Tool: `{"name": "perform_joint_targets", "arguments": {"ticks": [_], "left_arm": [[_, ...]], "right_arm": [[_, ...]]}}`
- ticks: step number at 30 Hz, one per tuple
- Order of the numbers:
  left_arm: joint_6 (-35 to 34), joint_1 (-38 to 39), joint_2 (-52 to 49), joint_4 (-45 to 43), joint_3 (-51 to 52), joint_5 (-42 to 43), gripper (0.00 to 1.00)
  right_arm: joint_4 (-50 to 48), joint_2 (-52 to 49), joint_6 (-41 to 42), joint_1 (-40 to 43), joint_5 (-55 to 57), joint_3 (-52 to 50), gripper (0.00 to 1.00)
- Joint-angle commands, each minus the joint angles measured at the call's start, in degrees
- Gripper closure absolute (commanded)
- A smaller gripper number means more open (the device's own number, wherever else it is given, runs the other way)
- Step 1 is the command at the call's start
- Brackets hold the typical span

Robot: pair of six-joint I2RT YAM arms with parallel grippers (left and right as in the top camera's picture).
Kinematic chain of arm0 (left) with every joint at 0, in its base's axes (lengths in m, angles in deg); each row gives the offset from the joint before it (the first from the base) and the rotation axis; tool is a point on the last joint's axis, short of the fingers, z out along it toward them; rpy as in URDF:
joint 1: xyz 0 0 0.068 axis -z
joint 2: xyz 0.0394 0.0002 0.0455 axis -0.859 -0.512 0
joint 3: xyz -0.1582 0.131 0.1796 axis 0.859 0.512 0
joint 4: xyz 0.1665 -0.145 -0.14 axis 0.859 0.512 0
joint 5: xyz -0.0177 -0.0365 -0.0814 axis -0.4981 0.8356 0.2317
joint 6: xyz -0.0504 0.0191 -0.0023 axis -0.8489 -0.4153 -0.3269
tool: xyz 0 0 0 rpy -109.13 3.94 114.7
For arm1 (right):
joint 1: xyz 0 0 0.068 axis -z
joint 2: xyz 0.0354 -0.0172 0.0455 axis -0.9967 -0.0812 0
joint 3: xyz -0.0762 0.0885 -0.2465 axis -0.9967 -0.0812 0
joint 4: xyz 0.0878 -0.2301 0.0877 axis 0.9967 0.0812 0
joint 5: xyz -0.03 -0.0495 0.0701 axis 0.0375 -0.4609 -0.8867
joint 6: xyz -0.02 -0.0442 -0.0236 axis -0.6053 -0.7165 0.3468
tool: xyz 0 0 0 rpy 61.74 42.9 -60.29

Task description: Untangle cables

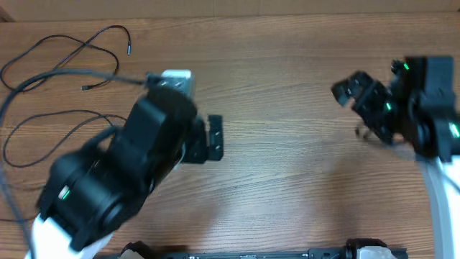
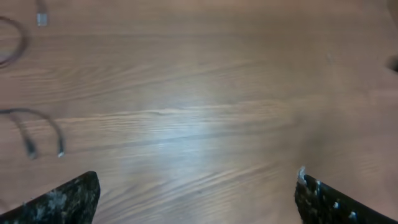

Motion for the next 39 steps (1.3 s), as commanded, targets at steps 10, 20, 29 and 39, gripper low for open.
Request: {"name": "perform_joint_targets", "arguments": {"ticks": [10,20,29,39], "left_arm": [[-20.92,10.91,18.97,7.8,9.9,-20.5,0.0],[-38.01,12.52,31.3,6.88,30.29,-31.5,0.0],[-37.99,12.52,30.77,6.91,30.64,-28.68,0.0],[-37.99,12.52,30.77,6.91,30.64,-17.51,0.0]], "right_arm": [[-10.4,31.3,-7.58,-7.56,11.23,-17.18,0.0],[-15.17,32.76,-7.56,-7.56,11.28,-21.05,0.0],[-14.86,30.64,-7.56,-7.56,11.26,-21.05,0.0],[-14.67,29.97,-7.56,-7.56,11.26,-21.05,0.0]]}}
